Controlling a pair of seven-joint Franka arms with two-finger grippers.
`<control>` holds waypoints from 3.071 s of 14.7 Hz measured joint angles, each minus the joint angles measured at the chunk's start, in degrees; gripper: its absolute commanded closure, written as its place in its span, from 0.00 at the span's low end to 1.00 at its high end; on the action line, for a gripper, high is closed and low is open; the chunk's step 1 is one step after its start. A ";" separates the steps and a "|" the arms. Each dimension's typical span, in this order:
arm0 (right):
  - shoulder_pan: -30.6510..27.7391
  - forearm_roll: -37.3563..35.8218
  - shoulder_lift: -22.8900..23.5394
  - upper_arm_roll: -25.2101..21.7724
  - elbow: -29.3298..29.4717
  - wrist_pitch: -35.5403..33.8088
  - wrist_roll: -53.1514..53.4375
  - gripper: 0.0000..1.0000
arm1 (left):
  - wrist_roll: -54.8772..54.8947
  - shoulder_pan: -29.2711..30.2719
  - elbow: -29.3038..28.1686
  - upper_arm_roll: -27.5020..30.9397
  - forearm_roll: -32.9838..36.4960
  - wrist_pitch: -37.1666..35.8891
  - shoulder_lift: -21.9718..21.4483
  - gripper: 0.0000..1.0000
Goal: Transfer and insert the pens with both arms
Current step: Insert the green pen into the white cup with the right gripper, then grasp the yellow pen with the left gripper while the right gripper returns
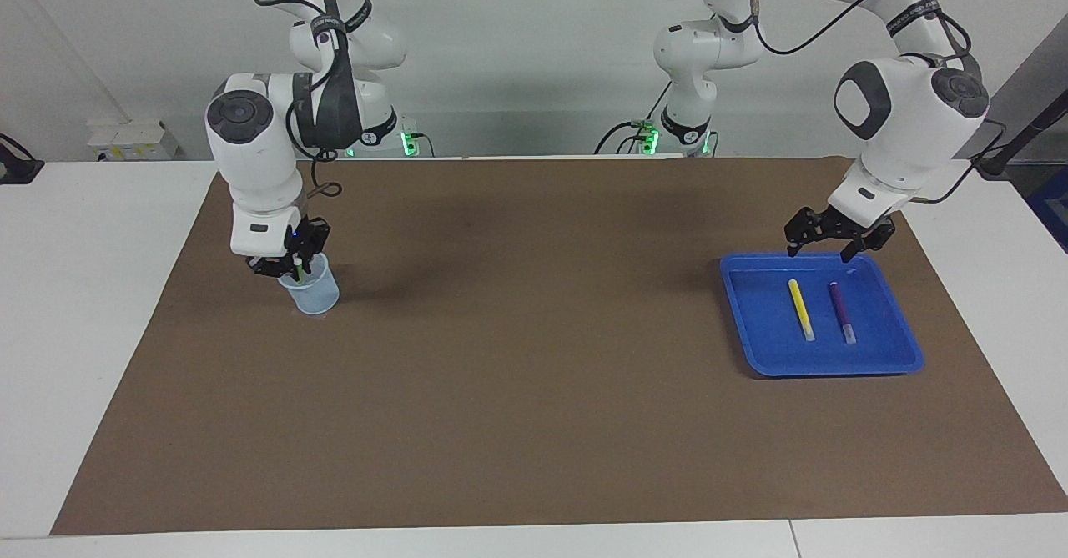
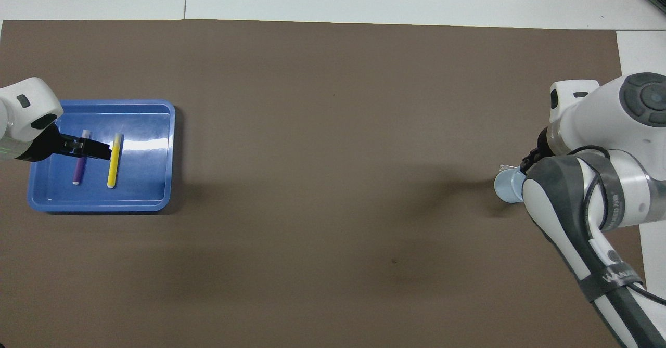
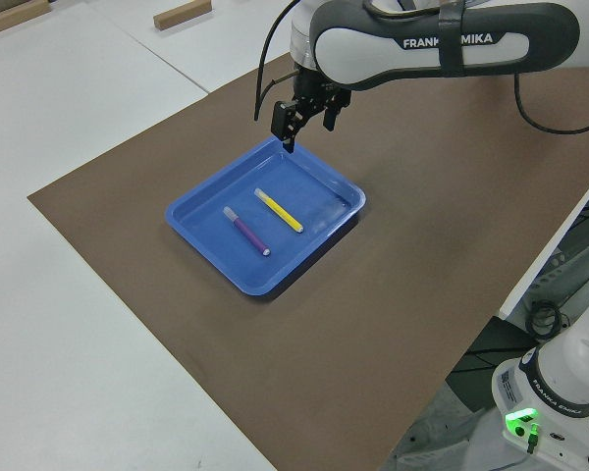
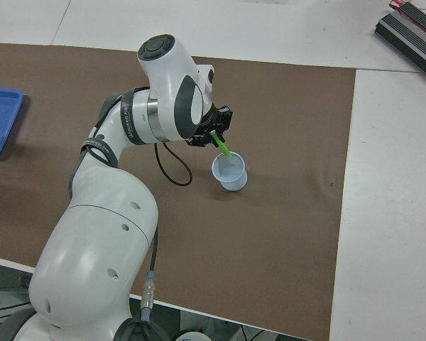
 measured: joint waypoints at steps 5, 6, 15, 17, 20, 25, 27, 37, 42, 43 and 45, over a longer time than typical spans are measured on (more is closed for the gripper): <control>-0.09 0.01 -0.05 -0.03 -1.03 0.47 1.48 0.35 | 3.04 0.00 -0.05 0.01 0.12 2.58 0.10 0.00; -0.09 0.01 -0.09 -0.03 -1.02 0.46 1.50 0.36 | 4.14 0.00 -0.10 0.03 0.13 2.86 0.15 0.00; -0.52 17.66 -1.36 -0.38 8.13 -14.44 11.88 0.35 | 6.24 3.30 -1.11 0.11 0.31 6.24 3.65 0.00; -0.44 23.64 -1.51 0.06 8.58 -14.62 17.75 0.31 | 6.63 4.07 -1.12 0.09 0.31 7.02 4.62 0.00; -0.20 34.61 -1.57 2.47 9.03 -11.96 31.22 0.28 | 6.87 4.21 -1.24 0.06 0.33 9.33 7.09 0.00; -0.06 43.49 -1.75 9.08 9.36 -2.40 51.59 0.23 | 7.21 4.21 -1.33 -0.26 0.34 14.26 11.50 0.00; -0.02 45.33 -1.73 12.34 9.17 3.10 61.10 0.23 | 7.23 4.18 -1.33 -0.47 0.34 15.01 12.22 0.02; 11.26 46.52 -1.46 16.73 5.09 25.54 87.72 0.23 | 7.33 4.24 -5.39 -0.35 0.36 20.93 14.95 0.27; 13.27 46.59 -1.46 16.73 4.94 27.65 91.95 0.23 | 7.33 4.24 -5.77 -0.44 0.37 22.32 14.95 0.82; 14.24 46.59 -1.44 16.73 4.81 28.81 93.31 0.23 | 7.33 4.24 -6.26 -0.44 0.37 23.29 14.95 0.94; 15.78 46.59 -1.32 16.74 4.33 30.93 94.89 0.23 | 7.32 4.24 -6.70 -0.40 0.37 24.72 14.71 1.00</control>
